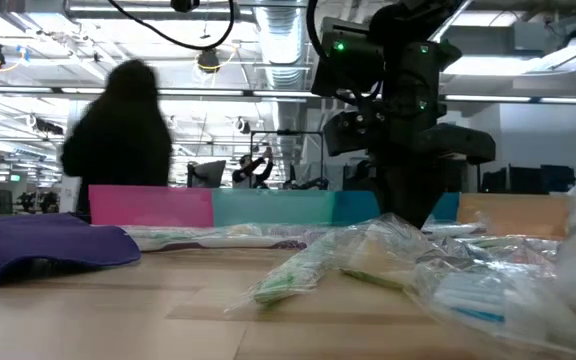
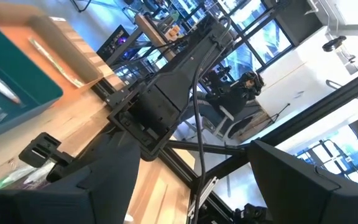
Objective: Pick & Place Toothbrushes
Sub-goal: Put the purple toothbrush into the green bin
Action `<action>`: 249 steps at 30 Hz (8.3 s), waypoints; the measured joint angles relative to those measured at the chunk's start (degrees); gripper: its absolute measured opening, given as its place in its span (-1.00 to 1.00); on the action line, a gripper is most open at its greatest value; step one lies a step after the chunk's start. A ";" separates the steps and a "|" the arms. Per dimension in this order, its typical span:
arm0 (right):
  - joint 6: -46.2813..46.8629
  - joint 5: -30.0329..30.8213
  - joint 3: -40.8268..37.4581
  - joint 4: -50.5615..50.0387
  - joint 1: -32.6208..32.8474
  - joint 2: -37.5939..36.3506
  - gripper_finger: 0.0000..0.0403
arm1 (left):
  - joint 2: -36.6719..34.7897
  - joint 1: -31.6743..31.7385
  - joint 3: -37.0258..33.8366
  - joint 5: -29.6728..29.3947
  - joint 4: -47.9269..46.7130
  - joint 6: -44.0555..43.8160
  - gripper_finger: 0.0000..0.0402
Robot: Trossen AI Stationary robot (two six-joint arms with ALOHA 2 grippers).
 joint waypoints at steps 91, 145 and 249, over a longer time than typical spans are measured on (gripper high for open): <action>52.74 -8.16 -0.02 49.73 -13.70 -33.03 -0.92 | -2.67 0.00 0.02 -4.62 4.27 10.05 0.48; 57.41 7.70 -0.04 63.67 -8.96 -28.09 -0.94 | -1.46 12.57 -0.02 11.90 10.23 7.15 0.48; 48.17 1.63 8.00 23.58 -14.83 -35.13 0.27 | 9.29 31.81 1.41 26.36 -4.27 -8.48 -0.90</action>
